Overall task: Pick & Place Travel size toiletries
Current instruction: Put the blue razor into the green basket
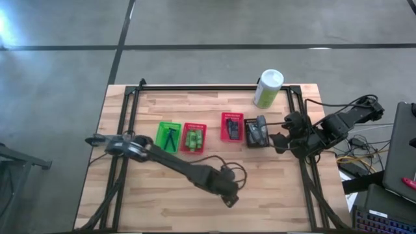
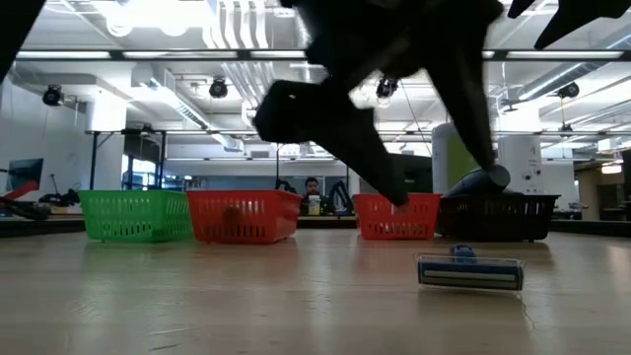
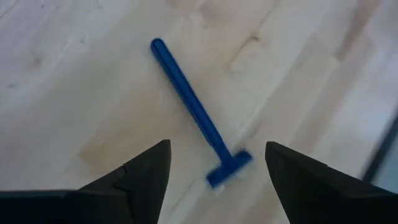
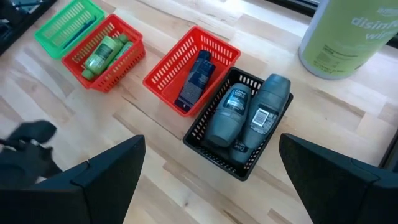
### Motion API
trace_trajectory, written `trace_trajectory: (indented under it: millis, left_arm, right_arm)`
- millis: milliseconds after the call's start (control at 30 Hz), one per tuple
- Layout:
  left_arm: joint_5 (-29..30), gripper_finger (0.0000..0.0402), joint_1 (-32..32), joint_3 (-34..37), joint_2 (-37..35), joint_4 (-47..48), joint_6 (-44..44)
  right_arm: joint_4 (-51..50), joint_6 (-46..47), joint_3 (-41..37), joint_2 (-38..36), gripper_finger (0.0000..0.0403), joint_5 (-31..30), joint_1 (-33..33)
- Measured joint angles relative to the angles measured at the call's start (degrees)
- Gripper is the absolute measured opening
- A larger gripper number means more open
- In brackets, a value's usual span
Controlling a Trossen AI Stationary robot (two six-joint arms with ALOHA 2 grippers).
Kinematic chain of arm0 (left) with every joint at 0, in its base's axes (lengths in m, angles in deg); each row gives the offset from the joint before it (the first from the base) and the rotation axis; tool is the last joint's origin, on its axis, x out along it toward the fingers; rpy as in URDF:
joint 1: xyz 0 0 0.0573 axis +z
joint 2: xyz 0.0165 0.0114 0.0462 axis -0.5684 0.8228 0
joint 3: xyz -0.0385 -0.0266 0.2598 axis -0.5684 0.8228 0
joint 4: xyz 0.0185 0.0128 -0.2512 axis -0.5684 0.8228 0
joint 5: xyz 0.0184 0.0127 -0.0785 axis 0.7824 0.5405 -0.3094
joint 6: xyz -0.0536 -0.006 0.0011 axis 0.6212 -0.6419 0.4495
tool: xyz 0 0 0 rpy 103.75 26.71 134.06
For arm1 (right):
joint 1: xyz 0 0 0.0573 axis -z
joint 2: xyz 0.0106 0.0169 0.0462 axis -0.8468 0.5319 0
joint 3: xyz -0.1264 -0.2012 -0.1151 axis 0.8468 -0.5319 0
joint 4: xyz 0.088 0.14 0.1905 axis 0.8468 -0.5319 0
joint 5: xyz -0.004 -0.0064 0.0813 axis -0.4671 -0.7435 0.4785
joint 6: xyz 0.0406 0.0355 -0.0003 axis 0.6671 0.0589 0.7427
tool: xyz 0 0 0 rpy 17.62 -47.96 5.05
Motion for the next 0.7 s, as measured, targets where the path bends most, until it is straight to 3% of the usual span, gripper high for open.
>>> trace_trajectory:
  millis: [333, 467, 700]
  left_arm:
    - [3.8, 0.0266, -0.4, -22.3, 13.8, 20.6, 3.6]
    - [3.1, 0.0266, -0.4, -25.4, 15.9, 18.1, 5.7]
    - [3.1, 0.0265, -0.4, -23.2, 16.2, 17.3, 8.0]
  right_arm:
    - [-0.7, -0.6, 0.0, -0.8, 0.0368, 0.0, 0.0]
    - [-0.7, -1.5, 0.0, -0.8, 0.0368, 0.0, 0.0]
    - [-0.6, -2.2, 0.0, -0.7, 0.0368, 0.0, 0.0]
